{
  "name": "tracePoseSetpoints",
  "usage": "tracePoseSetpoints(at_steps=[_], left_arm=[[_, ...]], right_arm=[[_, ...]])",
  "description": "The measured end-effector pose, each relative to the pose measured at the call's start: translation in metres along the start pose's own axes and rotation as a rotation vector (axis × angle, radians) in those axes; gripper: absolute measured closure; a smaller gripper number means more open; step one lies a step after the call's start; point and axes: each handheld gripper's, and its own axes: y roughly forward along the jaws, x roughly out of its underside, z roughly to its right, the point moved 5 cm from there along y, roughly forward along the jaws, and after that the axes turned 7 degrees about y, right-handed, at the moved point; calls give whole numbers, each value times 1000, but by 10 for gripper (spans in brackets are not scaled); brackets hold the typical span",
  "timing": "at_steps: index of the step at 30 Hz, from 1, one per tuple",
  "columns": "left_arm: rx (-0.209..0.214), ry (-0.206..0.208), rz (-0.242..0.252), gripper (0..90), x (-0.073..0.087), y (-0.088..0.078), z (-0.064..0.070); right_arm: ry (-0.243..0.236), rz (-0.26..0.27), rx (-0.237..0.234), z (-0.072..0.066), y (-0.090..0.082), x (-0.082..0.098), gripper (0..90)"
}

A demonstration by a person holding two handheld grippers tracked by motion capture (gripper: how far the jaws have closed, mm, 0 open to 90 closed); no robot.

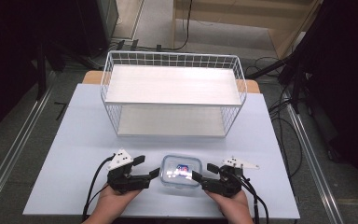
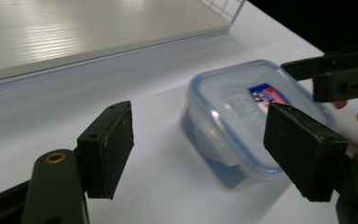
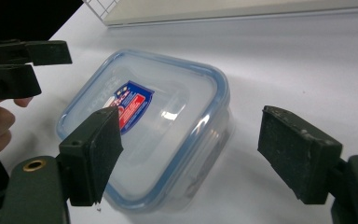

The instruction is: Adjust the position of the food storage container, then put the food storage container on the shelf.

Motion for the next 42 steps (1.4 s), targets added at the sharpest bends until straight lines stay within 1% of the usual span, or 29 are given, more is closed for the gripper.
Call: tracePoseSetpoints(at_steps=[1, 2, 4, 6, 7, 8, 9, 10, 11, 13, 14, 15, 16, 20, 23, 25, 29, 31, 32, 33, 34, 35, 37, 39, 42], left_arm=[[9, 3, -8, 244, 0, 3, 2], [26, 4, -12, 244, 1, 7, 4], [46, 8, -35, 245, 4, 14, 7], [65, -5, -59, 245, 7, 22, 8], [102, -39, -75, 257, 10, 26, 7], [115, -57, -82, 264, 11, 28, 6], [115, -57, -82, 267, 11, 28, 6], [138, -71, -86, 267, 12, 29, 6], [153, -90, -86, 272, 13, 30, 6], [185, -116, -87, 276, 13, 33, 5], [194, -120, -84, 283, 13, 34, 5], [206, -131, -85, 292, 13, 35, 5], [219, -140, -90, 292, 14, 36, 6], [234, -153, -107, 285, 15, 35, 7], [240, -162, -111, 292, 17, 33, 8], [246, -160, -111, 299, 18, 33, 10], [236, -156, -100, 345, 18, 29, 11], [230, -136, -101, 357, 19, 26, 12], [230, -136, -101, 361, 19, 26, 12], [229, -119, -99, 366, 20, 24, 14], [229, -119, -99, 374, 20, 24, 14], [221, -109, -85, 406, 20, 19, 15], [221, -111, -82, 424, 20, 18, 16], [220, -111, -80, 445, 21, 16, 16], [214, -112, -64, 464, 22, 13, 17]], right_arm=[[11, -1, -8, 1, -2, 2, 226], [11, -1, -8, 1, -2, 2, 226], [20, -3, -12, 3, -3, 4, 235], [21, -9, -15, 3, -3, 5, 241], [18, -27, -22, 4, 0, 9, 249], [16, -37, -22, 3, 1, 11, 249], [16, -37, -22, 3, 1, 11, 249], [29, -38, -39, 2, 3, 12, 272], [29, -38, -39, 2, 3, 12, 272], [29, -36, -59, 1, 4, 13, 306], [48, -45, -83, 0, 6, 13, 342], [48, -45, -83, 0, 6, 13, 342], [61, -52, -92, 0, 7, 13, 339], [100, -55, -107, 1, 7, 14, 341], [105, -57, -109, 1, 7, 15, 340], [111, -73, -123, -1, 8, 16, 341], [67, -69, -110, -6, 7, 18, 347], [48, -69, -107, -7, 6, 18, 349], [48, -69, -107, -7, 6, 18, 349], [31, -70, -106, -7, 5, 19, 354], [31, -70, -106, -7, 5, 19, 354], [70, -53, -125, -6, 2, 17, 430], [66, -48, -133, -5, 1, 17, 438], [52, -46, -136, -6, 0, 17, 447], [61, -45, -141, -6, 0, 16, 460]])
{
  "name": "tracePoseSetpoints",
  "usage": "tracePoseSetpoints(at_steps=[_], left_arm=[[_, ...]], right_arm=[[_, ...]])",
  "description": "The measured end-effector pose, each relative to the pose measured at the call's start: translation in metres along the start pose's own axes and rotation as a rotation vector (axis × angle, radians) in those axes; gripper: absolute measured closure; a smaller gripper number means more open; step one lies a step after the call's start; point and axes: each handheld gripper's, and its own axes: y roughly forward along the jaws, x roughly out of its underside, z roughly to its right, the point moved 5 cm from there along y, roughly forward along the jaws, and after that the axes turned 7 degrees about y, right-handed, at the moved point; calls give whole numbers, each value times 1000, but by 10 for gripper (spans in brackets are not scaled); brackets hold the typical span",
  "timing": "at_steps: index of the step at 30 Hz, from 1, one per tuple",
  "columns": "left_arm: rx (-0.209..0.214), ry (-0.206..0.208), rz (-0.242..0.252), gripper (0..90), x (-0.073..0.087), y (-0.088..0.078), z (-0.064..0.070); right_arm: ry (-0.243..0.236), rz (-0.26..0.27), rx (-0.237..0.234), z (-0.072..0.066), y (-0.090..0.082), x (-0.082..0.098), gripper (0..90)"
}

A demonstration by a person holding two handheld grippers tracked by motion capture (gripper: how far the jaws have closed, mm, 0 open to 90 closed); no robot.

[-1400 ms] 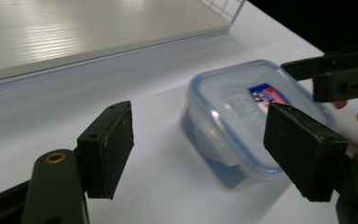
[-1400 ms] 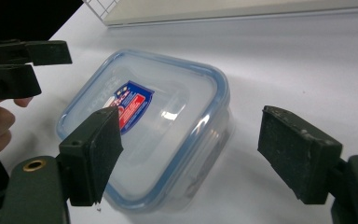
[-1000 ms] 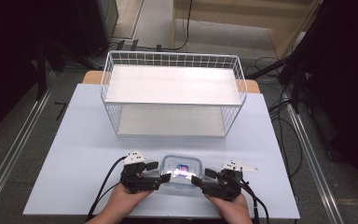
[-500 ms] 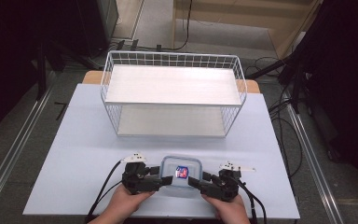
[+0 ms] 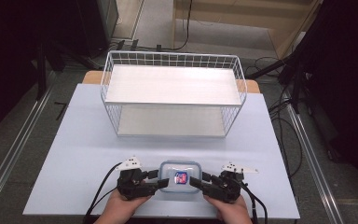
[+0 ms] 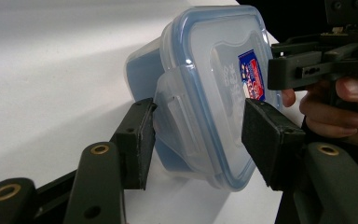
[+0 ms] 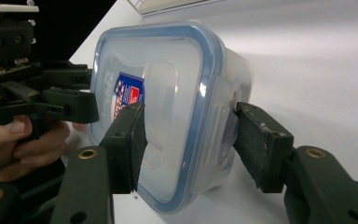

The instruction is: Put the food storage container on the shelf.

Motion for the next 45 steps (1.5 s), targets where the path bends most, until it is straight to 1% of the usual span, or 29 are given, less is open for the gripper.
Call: tracePoseSetpoints(at_steps=[1, 2, 3, 5, 7, 8, 10, 11, 14, 15, 16, 17, 18, 19, 20, 21, 23, 24, 25, 26, 28, 31, 35, 36, 39, 40, 42, 44, 45], left_arm=[[0, 0, 0, 473, 0, 0, 0], [-4, 9, 2, 473, 0, -1, 1], [-20, 31, 4, 480, 0, -3, 2], [-44, 47, 10, 495, 0, -5, 3], [-58, 50, 17, 508, -1, -7, 2], [-61, 48, 21, 508, -1, -8, 1], [-80, 52, 32, 507, -1, -11, -1], [-80, 52, 32, 506, -1, -11, -1], [-94, 56, 35, 505, 0, -13, -2], [-101, 66, 36, 503, 0, -14, -2], [-108, 74, 36, 500, 0, -14, -2], [-111, 79, 36, 500, 0, -14, -2], [-121, 85, 40, 496, 0, -15, -2], [-129, 94, 43, 493, 0, -15, -2], [-129, 94, 43, 491, 0, -15, -2], [-133, 100, 54, 489, 0, -16, -2], [-137, 107, 55, 489, 0, -17, -2], [-140, 108, 64, 489, -1, -18, -2], [-142, 114, 70, 488, -2, -19, -2], [-154, 130, 79, 486, -3, -21, -1], [-158, 132, 82, 485, -4, -22, 0], [-171, 147, 106, 482, -7, -26, 0], [-175, 155, 121, 482, -8, -28, 0], [-176, 164, 126, 482, -9, -28, 1], [-180, 172, 131, 482, -10, -29, 2], [-181, 183, 134, 482, -11, -30, 3], [-187, 190, 140, 482, -12, -30, 4], [-190, 206, 147, 482, -13, -31, 5], [-190, 207, 151, 481, -14, -31, 6]], right_arm=[[-3, 2, -1, -1, 0, -1, 464], [-3, 2, -1, -1, 0, -1, 464], [-8, -1, -1, -1, 0, -1, 471], [-17, -2, -4, -3, 0, -2, 482], [-49, 3, 8, -7, 2, -2, 486], [-49, 3, 8, -7, 2, -2, 486], [-74, 7, 17, -11, 6, -3, 487], [-83, 8, 19, -12, 7, -4, 487], [-96, 10, 21, -13, 9, -4, 488], [-99, 9, 22, -14, 10, -4, 489], [-113, 13, 23, -15, 11, -3, 489], [-113, 13, 23, -15, 11, -3, 489], [-132, 17, 23, -16, 12, -3, 491], [-137, 20, 21, -17, 12, -3, 492], [-137, 20, 21, -17, 12, -3, 492], [-151, 29, 23, -18, 13, -4, 493], [-156, 34, 24, -19, 13, -4, 493], [-159, 38, 24, -20, 13, -4, 494], [-163, 43, 20, -21, 13, -4, 494], [-174, 55, 17, -22, 13, -5, 493], [-173, 57, 15, -24, 13, -6, 493], [-201, 85, 15, -28, 14, -8, 494], [-212, 97, 16, -30, 13, -9, 493], [-221, 105, 16, -31, 13, -10, 493], [-230, 113, 18, -33, 12, -10, 492], [-241, 122, 21, -34, 11, -11, 490], [-239, 122, 22, -35, 11, -11, 489], [-256, 129, 22, -36, 10, -12, 488], [-263, 136, 24, -37, 9, -13, 488]])
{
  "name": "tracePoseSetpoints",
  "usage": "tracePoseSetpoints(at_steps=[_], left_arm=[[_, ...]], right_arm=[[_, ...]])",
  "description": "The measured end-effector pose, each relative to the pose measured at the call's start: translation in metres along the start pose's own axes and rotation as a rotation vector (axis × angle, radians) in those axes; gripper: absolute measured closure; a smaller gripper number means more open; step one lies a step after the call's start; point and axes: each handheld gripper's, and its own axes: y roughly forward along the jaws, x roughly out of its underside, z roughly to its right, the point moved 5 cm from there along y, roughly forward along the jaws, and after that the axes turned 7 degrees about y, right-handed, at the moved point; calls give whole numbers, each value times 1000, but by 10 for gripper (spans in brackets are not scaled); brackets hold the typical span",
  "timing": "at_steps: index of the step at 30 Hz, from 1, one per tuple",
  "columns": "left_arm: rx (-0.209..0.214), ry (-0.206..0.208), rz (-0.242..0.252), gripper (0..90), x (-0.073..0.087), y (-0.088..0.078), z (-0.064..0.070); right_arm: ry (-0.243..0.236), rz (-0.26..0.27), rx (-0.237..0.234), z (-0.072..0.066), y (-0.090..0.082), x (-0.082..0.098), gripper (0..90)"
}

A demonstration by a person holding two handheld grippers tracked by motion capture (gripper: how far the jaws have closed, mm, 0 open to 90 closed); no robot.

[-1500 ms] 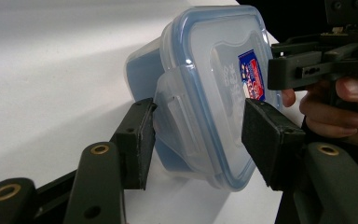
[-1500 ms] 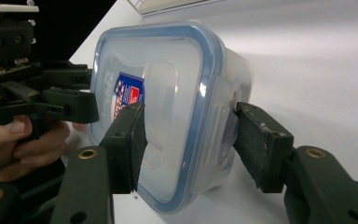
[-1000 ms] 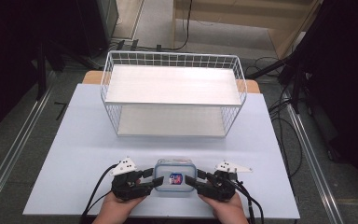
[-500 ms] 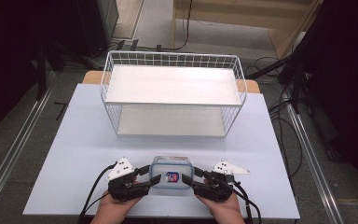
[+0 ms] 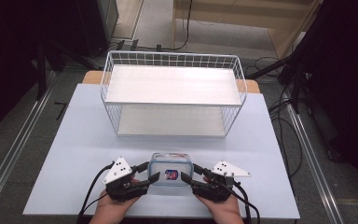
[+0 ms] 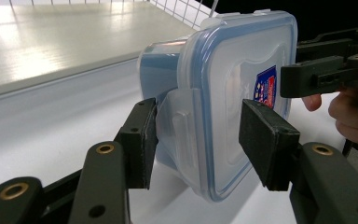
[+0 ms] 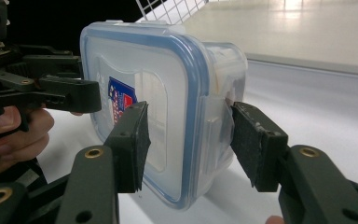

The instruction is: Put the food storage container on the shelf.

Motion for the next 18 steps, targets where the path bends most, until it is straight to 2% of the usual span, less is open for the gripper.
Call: tracePoseSetpoints(at_steps=[12, 14, 18], left_arm=[[-24, 68, 50, 482, -16, -8, 5], [-23, 68, 59, 482, -17, -8, 6], [-29, 78, 63, 482, -19, -7, 6]], right_arm=[[-47, 61, -1, -8, -8, -11, 484], [-46, 63, -1, -9, -9, -12, 483], [-74, 83, 11, -10, -10, -15, 480]])
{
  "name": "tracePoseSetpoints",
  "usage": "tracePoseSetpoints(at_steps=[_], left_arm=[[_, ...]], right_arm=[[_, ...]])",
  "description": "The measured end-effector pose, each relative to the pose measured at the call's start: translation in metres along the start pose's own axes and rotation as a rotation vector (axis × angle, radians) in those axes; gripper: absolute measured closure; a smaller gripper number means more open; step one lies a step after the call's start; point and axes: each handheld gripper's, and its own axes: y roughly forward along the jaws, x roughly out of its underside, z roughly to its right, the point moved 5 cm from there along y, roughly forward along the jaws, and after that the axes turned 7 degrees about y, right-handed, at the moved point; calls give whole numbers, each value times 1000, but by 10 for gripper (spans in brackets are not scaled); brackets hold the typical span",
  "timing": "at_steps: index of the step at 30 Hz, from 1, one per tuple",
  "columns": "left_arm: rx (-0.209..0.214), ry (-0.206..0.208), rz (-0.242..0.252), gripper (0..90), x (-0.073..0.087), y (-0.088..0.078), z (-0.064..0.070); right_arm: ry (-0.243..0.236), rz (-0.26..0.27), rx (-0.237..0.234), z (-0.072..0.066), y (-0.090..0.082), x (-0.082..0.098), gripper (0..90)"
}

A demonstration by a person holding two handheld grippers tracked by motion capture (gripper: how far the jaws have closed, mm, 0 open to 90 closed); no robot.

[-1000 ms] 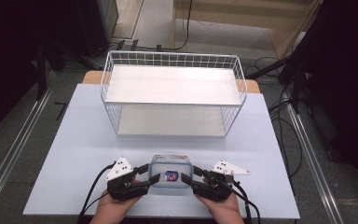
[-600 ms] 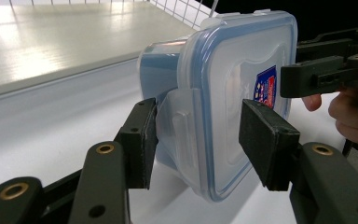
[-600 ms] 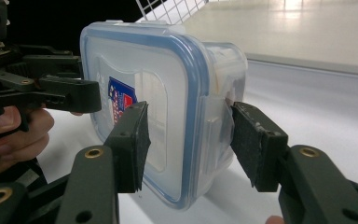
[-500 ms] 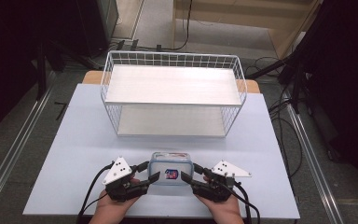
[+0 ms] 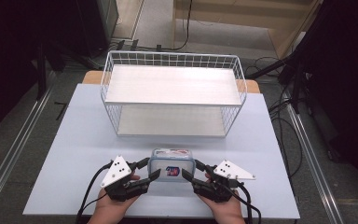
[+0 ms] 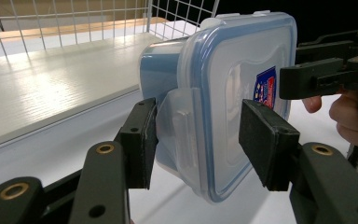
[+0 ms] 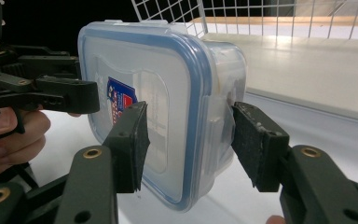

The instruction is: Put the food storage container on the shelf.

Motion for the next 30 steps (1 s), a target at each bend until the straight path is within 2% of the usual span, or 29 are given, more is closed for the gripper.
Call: tracePoseSetpoints(at_steps=[4, 13, 22, 30], left_arm=[[-5, 18, 20, 483, -9, -3, 1], [-22, 93, 75, 483, -41, -12, 1], [-32, 110, 113, 483, -59, -13, -2], [-44, 137, 145, 483, -76, -14, -5]], right_arm=[[-11, 13, -4, -2, -2, -6, 480], [-50, 94, -20, -11, -12, -32, 482], [-84, 146, -19, -13, -16, -51, 481], [-96, 182, -23, -15, -18, -67, 478]])
